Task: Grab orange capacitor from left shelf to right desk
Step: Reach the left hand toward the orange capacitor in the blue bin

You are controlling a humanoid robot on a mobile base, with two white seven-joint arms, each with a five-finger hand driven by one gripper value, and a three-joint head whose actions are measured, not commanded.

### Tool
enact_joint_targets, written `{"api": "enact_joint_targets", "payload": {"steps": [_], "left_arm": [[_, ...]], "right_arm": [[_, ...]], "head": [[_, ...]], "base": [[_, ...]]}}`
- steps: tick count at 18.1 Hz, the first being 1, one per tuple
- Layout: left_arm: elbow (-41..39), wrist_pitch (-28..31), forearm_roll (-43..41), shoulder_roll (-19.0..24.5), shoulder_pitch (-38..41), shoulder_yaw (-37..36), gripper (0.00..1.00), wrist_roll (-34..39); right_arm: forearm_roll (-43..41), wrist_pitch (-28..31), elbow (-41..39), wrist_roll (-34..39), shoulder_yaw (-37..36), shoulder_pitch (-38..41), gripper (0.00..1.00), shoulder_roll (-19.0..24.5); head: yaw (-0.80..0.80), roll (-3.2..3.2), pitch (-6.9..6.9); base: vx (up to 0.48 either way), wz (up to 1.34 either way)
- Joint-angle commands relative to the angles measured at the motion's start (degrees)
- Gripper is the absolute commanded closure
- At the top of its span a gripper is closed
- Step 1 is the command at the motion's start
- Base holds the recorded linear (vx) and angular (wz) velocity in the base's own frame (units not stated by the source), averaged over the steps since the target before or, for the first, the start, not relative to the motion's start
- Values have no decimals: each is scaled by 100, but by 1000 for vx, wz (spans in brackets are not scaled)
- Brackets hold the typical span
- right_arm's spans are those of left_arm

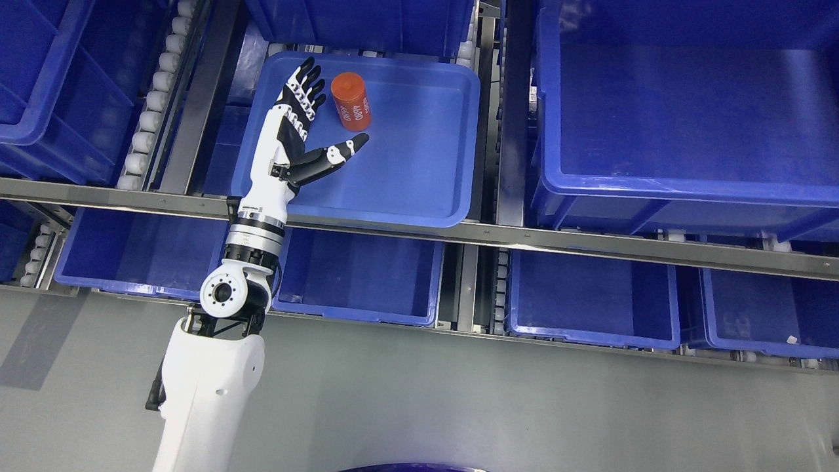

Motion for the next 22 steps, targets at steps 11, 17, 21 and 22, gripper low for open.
{"api": "enact_joint_targets", "payload": {"steps": [11, 17, 21, 22], "left_arm": [[1708, 66, -676, 378, -1021, 121, 2, -413], [2341, 48, -774, 308, -1232, -151, 4, -563], [2518, 22, -774, 264, -1514, -187, 9, -580], [2518, 31, -765, 238, -1549, -213, 11, -589]], "right_arm": [[0, 3, -132, -4, -70, 194, 0, -100], [0, 3, -132, -4, -70, 194, 0, -100], [0, 3, -132, -4, -70, 194, 0, -100], [0, 3, -132, -4, -62, 194, 0, -100]], "head": [[0, 0, 0], [0, 0, 0], [0, 0, 0], [0, 0, 0]], "base": [[1, 0], [0, 0], [0, 0], [0, 0]]}}
